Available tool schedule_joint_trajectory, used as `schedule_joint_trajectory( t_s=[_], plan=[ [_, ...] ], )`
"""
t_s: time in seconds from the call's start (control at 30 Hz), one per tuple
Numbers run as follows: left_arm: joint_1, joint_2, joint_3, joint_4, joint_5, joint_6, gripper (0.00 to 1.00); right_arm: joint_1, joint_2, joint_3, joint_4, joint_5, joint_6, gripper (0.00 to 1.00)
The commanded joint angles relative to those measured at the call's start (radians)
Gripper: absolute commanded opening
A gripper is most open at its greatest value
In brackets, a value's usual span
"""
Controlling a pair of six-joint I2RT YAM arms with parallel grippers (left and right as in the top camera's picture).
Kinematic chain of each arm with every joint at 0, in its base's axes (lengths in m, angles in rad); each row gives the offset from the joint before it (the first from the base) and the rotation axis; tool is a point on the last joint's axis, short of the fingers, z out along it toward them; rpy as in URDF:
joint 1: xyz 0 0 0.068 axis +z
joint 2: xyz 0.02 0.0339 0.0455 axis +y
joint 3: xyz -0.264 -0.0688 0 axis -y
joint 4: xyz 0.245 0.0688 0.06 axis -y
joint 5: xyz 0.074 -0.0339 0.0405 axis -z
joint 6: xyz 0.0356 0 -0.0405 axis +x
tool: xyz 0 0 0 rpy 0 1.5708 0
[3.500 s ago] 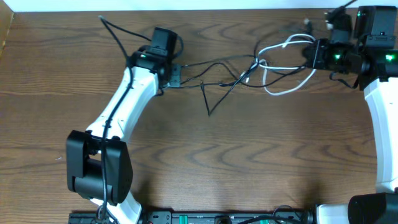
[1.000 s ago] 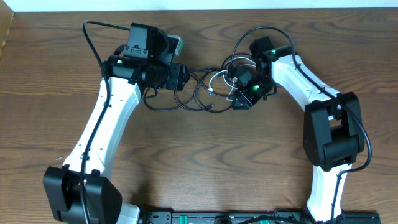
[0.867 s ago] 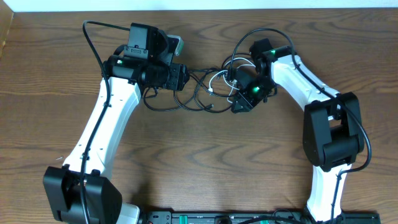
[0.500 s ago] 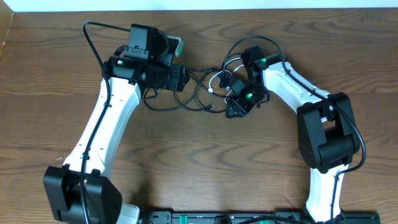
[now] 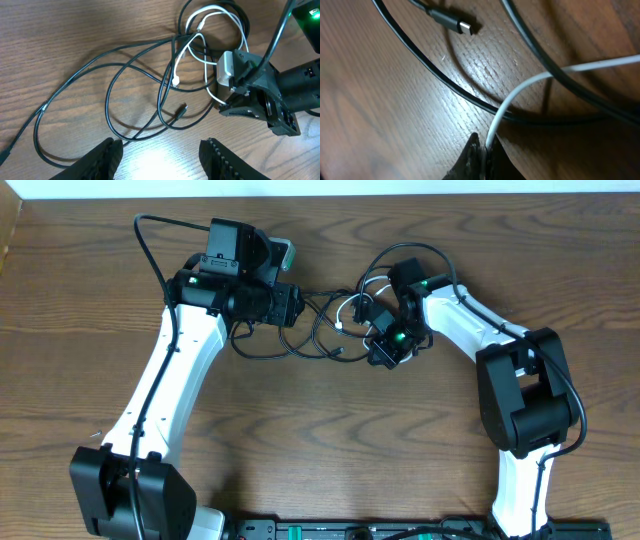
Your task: Untangle cables
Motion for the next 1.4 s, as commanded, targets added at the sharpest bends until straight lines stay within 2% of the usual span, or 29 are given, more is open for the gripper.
schedule_joint_trajectory(
  t_s=[0.0,0.13,0.5,0.7,0.93,1.1,1.37],
  plan=[
    [0.002,0.011,-0.015,0.006,-0.010,-0.005,0.56,-0.002,-0.029,0.048,-0.030,-0.088,0.114,0.01],
    [0.002,0.011,-0.015,0.013,-0.009,-0.011,0.56,-0.037,-0.100,0.168,-0.099,-0.236,0.125,0.01],
    [0.002,0.011,-0.015,0.031,-0.009,-0.032,0.56,-0.110,-0.299,0.633,-0.117,-0.239,0.403,0.01],
    [0.002,0.011,-0.015,0.035,-0.009,-0.032,0.56,-0.122,-0.343,0.865,-0.050,-0.168,0.528,0.01],
    [0.002,0.011,-0.015,0.036,-0.010,-0.031,0.56,-0.141,-0.345,0.915,0.019,-0.070,0.584,0.01],
    [0.002,0.011,-0.015,0.037,-0.010,-0.031,0.56,-0.183,-0.354,0.938,0.145,-0.059,0.638,0.01],
    [0.002,0.011,-0.015,0.039,-0.010,-0.031,0.56,-0.311,-0.357,1.149,0.278,0.007,0.679,0.01]
  ],
)
